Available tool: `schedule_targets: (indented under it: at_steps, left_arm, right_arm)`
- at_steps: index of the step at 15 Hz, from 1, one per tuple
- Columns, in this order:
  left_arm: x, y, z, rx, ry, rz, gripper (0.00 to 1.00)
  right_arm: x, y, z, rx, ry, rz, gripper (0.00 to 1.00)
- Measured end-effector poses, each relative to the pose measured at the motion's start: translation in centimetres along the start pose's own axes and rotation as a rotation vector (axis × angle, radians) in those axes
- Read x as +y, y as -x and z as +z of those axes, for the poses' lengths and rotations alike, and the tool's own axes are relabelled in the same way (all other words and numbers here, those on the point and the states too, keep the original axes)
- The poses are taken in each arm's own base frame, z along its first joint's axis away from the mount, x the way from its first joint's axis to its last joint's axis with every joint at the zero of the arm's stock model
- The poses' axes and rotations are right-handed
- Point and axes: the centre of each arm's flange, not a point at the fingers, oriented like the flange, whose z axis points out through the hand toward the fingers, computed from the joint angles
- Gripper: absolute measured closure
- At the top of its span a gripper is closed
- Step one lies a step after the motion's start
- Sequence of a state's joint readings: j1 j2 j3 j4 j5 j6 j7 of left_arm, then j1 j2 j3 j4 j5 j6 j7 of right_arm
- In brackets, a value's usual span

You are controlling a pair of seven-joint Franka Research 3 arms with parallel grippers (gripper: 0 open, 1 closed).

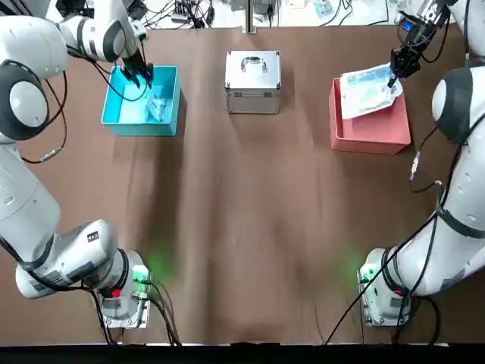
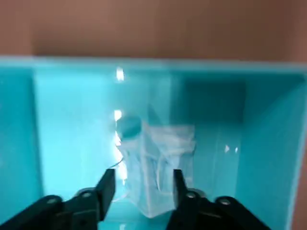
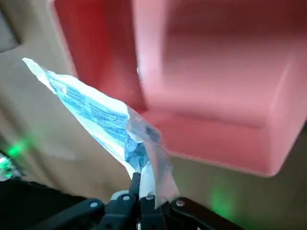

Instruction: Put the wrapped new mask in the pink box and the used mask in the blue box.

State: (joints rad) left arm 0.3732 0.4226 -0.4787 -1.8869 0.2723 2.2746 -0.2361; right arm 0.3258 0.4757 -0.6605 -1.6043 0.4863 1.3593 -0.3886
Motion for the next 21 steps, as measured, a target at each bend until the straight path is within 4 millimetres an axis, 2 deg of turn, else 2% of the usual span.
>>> schedule_targets:
  at_steps: [2,4,6,9,14,18,19,21]
  left_arm:
    - [-1.3,-1.5,-5.1,0.017,-0.032,0.001,0.22]
    - [-2.4,-1.7,-10.5,-0.027,-0.077,0.011,0.04]
    - [-2.3,-1.3,-14.7,-0.064,-0.096,0.025,0.0]
    - [-0.4,-0.7,-19.2,-0.051,-0.054,0.028,0.0]
    - [0.8,1.7,-24.9,-0.038,0.013,0.083,0.0]
    - [-0.7,3.6,-27.5,-0.081,0.037,0.144,0.0]
    - [-1.2,3.8,-27.7,-0.1,0.036,0.142,0.0]
    - [-1.9,4.1,-27.6,-0.125,0.037,0.131,0.0]
  right_arm:
    - [2.6,-2.0,2.6,-0.033,0.015,-0.003,0.99]
    - [4.1,-3.9,5.9,-0.088,0.031,-0.009,0.99]
    - [5.4,-5.0,8.3,-0.132,0.039,-0.001,0.99]
    - [6.6,-5.6,10.0,-0.165,0.039,-0.022,0.95]
    - [7.5,-5.5,9.1,-0.153,0.029,-0.094,0.48]
    - [5.5,-6.0,6.6,-0.117,0.056,-0.117,0.11]
    - [4.8,-6.1,5.6,-0.102,0.064,-0.114,0.04]
    - [3.1,-5.6,3.0,-0.078,0.072,-0.109,0.03]
